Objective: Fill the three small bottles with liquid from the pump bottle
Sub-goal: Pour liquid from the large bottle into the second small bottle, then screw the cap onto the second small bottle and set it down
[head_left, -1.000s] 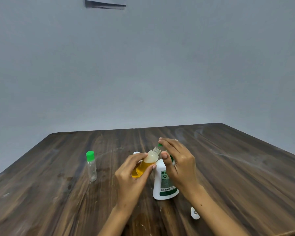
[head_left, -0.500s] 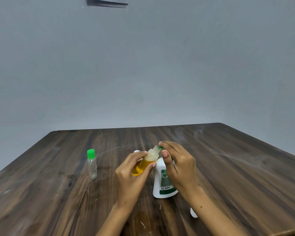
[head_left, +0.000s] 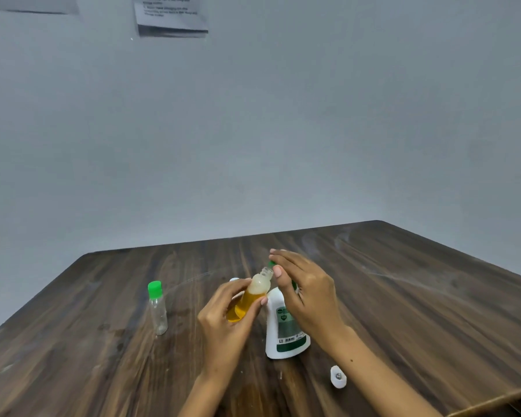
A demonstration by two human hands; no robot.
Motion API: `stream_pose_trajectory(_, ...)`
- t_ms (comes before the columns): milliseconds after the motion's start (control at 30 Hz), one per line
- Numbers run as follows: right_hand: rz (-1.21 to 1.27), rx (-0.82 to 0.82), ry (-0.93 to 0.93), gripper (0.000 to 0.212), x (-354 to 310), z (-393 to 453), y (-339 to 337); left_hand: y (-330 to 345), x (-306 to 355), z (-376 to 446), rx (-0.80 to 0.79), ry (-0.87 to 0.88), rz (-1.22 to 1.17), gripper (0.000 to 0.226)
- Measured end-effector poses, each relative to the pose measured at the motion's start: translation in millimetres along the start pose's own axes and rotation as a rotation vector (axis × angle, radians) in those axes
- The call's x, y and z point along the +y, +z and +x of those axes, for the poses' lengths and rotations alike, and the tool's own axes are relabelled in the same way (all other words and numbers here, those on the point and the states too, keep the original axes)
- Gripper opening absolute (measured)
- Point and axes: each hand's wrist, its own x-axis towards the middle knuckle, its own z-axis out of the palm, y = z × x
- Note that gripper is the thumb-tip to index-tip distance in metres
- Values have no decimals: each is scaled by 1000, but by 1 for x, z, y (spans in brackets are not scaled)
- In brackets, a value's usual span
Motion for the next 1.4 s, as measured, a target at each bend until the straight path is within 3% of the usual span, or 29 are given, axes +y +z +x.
stream_pose_trajectory(200,93,-91,-4,44,0,1,-21,-7,5,2,-117,-108,-61,52)
stream_pose_trajectory(400,121,17,9,35,3,-31,-61,-35,19,-17,-155,-181,-23,34)
stream_pose_trajectory(633,63,-206,121,31,21,-103,-84,-54,47,-71,-190,-453,-150,36)
stream_pose_trajectory(800,29,-349,164,23,23,-121,-88,-54,55,-78,-262,-435,-55,38)
stream_pose_trajectory(1167,-95,-434,178,31,22,-128,-82,-54,47,-78,-300,-466,-10,38)
stream_pose_trajectory(1400,-98,-453,145,21,14,-126,-72,-54,46,-79,-293,-489,-27,37)
